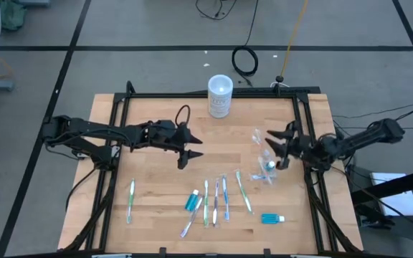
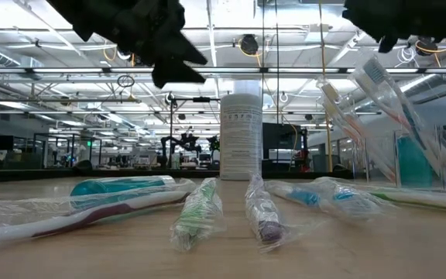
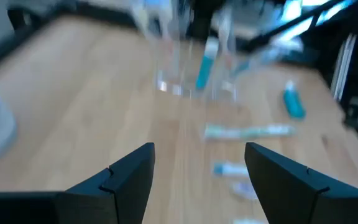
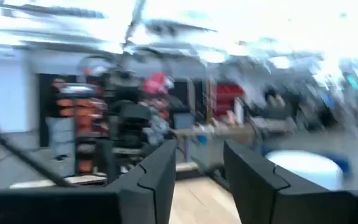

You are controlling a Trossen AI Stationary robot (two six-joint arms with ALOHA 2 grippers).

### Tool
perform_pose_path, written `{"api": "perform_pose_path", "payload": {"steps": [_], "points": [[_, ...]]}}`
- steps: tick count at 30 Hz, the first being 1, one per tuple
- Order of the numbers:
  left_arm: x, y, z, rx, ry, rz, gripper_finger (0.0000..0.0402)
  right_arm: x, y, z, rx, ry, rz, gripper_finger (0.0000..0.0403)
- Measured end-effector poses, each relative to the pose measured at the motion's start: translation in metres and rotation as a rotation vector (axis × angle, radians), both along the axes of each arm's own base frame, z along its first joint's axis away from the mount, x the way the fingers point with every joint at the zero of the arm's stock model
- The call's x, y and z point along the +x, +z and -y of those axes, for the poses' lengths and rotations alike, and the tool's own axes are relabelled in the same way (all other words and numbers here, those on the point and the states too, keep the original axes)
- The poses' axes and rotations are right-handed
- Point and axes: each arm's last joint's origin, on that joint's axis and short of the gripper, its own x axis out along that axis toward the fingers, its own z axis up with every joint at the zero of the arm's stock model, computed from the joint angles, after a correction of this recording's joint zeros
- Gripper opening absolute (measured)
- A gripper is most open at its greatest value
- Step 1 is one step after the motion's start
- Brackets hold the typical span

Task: Pick & Place toothbrushing station
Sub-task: Put the left green toothbrush into the transparent organizer

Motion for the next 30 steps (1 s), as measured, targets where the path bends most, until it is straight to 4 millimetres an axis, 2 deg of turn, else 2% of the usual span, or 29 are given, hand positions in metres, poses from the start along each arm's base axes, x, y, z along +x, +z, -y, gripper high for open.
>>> {"api": "perform_pose_path", "payload": {"steps": [5,12,16,19,23,27,30], "points": [[-0.002,-0.010,0.013,-0.052,-0.020,-0.099,0.0257,-0.009,0.003,0.004,-0.078,0.082,0.244,0.0116],[0.010,-0.039,0.046,-0.193,-0.039,-0.207,0.0257,0.011,0.013,0.000,-0.143,0.154,0.180,0.0116],[0.015,-0.057,0.053,-0.358,0.087,-0.293,0.0257,0.029,0.018,-0.004,-0.158,0.156,0.123,0.0116],[0.016,-0.072,0.058,-0.398,0.116,-0.377,0.0257,0.040,0.025,-0.006,-0.158,0.156,0.117,0.0116],[0.005,-0.083,0.060,-0.420,0.116,-0.547,0.0257,0.054,0.027,-0.009,-0.163,0.160,0.081,0.0116],[-0.025,-0.084,0.046,-0.445,0.055,-0.839,0.0257,0.062,0.029,-0.011,-0.197,0.145,0.065,0.0116],[-0.049,-0.076,0.043,-0.475,0.185,-1.006,0.0257,0.064,0.031,-0.011,-0.225,0.132,0.062,0.0116]]}}
